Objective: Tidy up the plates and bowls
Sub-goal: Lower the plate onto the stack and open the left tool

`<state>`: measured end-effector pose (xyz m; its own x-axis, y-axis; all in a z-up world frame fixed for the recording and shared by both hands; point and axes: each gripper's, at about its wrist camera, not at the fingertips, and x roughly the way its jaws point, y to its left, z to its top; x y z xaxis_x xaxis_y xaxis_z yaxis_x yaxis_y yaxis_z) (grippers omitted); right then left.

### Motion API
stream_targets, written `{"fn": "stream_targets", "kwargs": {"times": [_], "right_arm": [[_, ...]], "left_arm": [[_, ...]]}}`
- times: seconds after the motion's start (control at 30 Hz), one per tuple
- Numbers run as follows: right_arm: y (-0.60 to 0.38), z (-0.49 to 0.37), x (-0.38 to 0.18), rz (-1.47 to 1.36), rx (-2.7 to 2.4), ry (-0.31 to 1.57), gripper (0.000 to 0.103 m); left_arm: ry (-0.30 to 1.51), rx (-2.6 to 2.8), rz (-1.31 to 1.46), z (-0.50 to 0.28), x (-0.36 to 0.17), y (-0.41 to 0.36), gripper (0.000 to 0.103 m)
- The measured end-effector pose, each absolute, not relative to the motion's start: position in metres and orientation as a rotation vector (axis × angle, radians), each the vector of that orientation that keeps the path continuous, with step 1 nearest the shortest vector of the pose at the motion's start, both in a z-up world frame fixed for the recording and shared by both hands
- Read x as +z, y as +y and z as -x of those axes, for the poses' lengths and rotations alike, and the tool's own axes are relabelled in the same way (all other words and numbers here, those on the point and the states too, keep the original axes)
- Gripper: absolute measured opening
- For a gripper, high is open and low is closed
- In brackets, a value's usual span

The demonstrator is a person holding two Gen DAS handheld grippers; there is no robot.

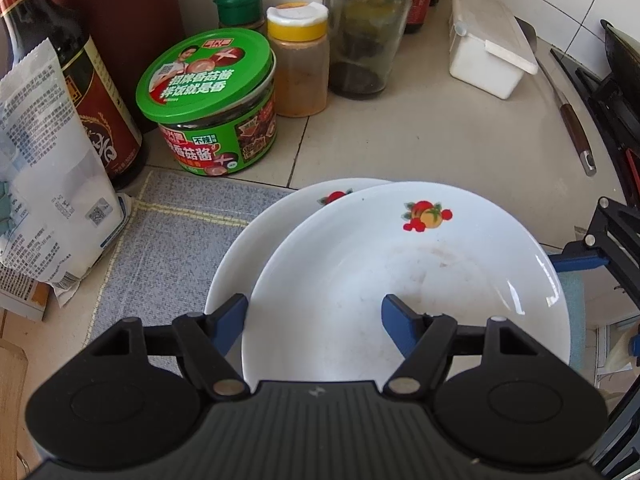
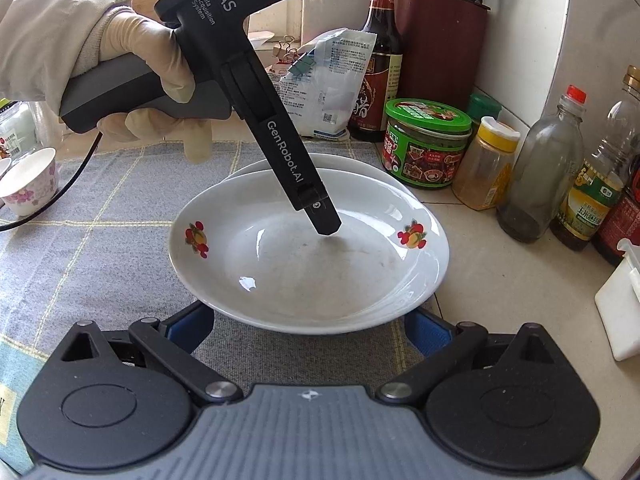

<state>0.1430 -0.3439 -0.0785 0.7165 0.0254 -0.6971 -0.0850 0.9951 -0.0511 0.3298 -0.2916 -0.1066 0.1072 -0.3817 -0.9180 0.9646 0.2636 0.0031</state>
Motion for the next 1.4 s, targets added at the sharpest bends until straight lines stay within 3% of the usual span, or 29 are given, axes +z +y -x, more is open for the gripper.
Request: {"fn": "stream_targets", "kwargs": {"times": [1.13,1.4], "right_arm": [[-0.34,-0.138,-0.079,0.105,0.088,0.776,0.103],[-0.334,-0.137,-0.076,0.119,0.111,0.759,0.103]], "left_arm": [[0.932,-1.105,-0.726,-0.331,-0.091,-0.281,0.075],[0.921,-1.073,-0.686,-0.337,-0.084,-0.27,0.079]]}}
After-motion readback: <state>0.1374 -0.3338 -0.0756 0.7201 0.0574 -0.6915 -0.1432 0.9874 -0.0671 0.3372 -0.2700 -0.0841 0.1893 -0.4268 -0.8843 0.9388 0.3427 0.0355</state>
